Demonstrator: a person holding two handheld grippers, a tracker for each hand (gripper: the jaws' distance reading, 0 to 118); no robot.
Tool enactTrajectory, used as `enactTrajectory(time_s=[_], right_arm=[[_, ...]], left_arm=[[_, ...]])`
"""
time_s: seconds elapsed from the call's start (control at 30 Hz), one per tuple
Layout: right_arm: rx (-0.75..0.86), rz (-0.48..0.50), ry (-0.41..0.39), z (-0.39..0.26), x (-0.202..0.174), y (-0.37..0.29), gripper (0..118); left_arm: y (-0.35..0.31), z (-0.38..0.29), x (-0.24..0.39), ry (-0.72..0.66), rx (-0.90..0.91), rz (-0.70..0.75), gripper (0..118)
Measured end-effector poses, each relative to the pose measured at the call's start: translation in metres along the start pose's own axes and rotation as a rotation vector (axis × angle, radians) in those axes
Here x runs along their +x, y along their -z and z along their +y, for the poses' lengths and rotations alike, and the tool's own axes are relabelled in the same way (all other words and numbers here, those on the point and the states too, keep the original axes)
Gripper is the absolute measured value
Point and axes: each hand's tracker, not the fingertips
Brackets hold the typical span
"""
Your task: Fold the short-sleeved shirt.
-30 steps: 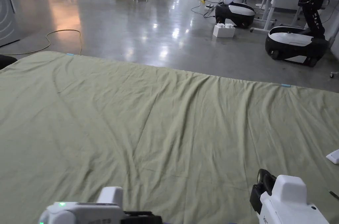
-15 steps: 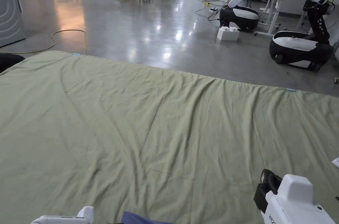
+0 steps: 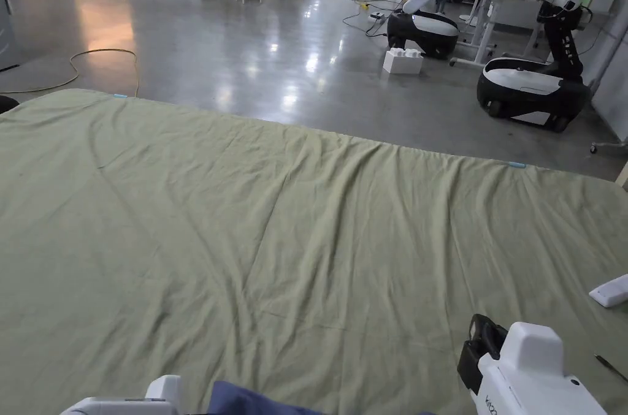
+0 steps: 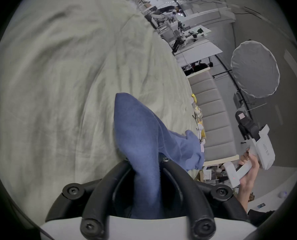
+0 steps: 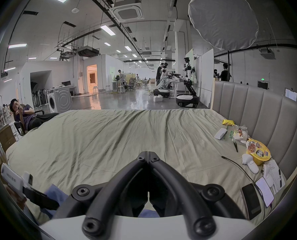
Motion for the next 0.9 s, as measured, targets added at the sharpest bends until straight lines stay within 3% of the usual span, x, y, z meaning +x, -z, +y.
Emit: enactTrajectory(time_s=[0.27, 0.47, 0.63, 0.9], right_arm=[[0.010, 0.010, -0.011, 0.006, -0.002, 0.001, 0], [0.016, 0.033, -0.007, 0.006, -0.008, 0.005, 0], [0.014, 0.049, 0.003, 0.004, -0.012, 0.007, 0], [0.019, 0.048, 0.015, 0.003, -0.009, 0.006, 0]], left_arm=[[-0.077, 0.029, 0.035, 0.109, 0.115, 0.159, 17], [-0.114, 0.034, 0.069, 0.259, 0.149, 0.433, 17], [-0.101, 0.019, 0.106, 0.377, 0.139, 0.584, 17], [-0.055, -0.017, 0.167, 0.524, 0.114, 0.602, 17]])
